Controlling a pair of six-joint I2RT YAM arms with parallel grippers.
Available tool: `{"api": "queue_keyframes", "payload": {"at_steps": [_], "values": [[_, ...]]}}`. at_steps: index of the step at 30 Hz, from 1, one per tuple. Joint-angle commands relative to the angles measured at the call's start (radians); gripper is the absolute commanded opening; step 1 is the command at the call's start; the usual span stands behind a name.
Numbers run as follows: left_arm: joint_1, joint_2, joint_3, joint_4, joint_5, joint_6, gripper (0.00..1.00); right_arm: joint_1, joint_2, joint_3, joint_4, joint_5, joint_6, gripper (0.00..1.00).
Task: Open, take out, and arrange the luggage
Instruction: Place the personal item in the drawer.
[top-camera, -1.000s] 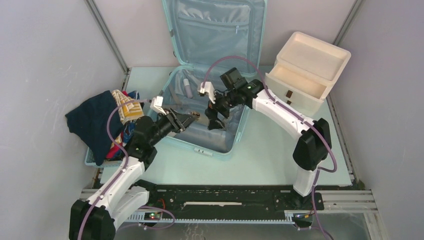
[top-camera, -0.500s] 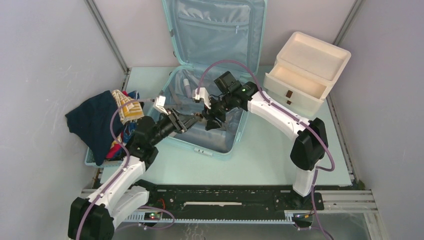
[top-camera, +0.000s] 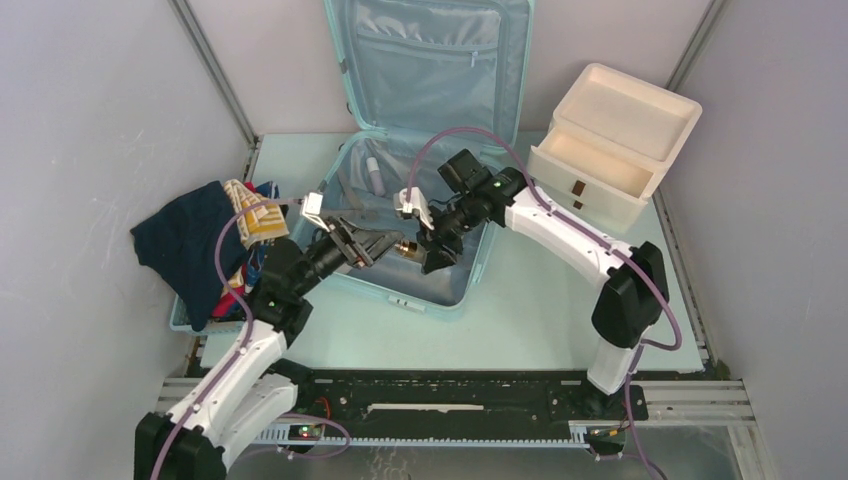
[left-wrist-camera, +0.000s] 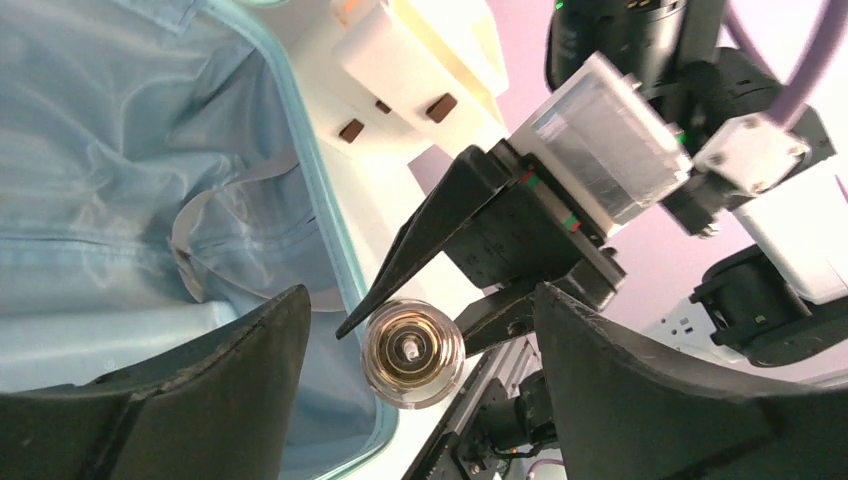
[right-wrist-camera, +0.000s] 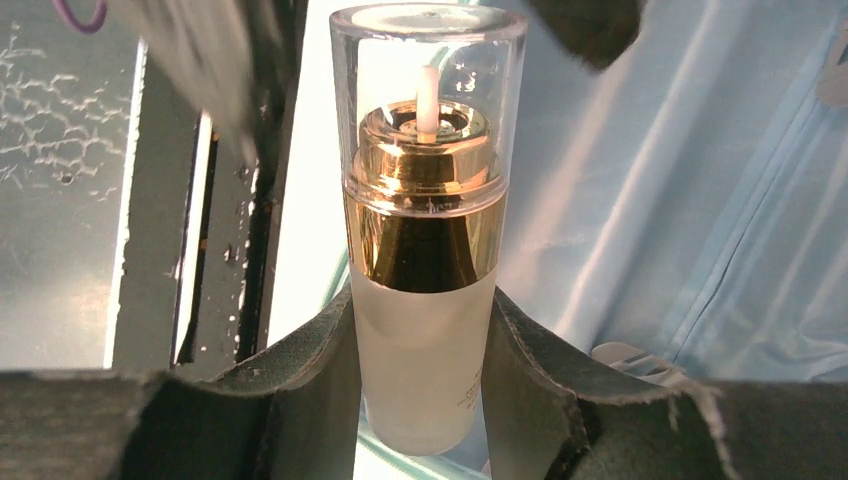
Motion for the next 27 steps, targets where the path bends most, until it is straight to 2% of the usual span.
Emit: {"api": "queue_keyframes", "payload": {"at_steps": [1, 8, 15, 27], "values": [[-0.004, -0.085, -0.006, -0.004, -0.026, 0.039, 0.87, -0.023, -0.121, -0.047, -0.025, -0.065, -0.077, 0.0], [-0.004, -0.148, 0.036, -0.105, -0.024, 0.112, 0.87, -0.064, -0.235, -0.134, -0.066, -0.099, -0.142, 0.0], [-0.004, -0.216, 0.049, -0.118, -0.003, 0.149, 0.88, -0.128, -0.326, -0.211, -0.087, -0.13, -0.179, 0.0], [-0.003, -0.232, 0.054, -0.159, -0.005, 0.186, 0.87, -0.33, -0.48, -0.299, -0.076, -0.25, -0.181, 0.0]]}}
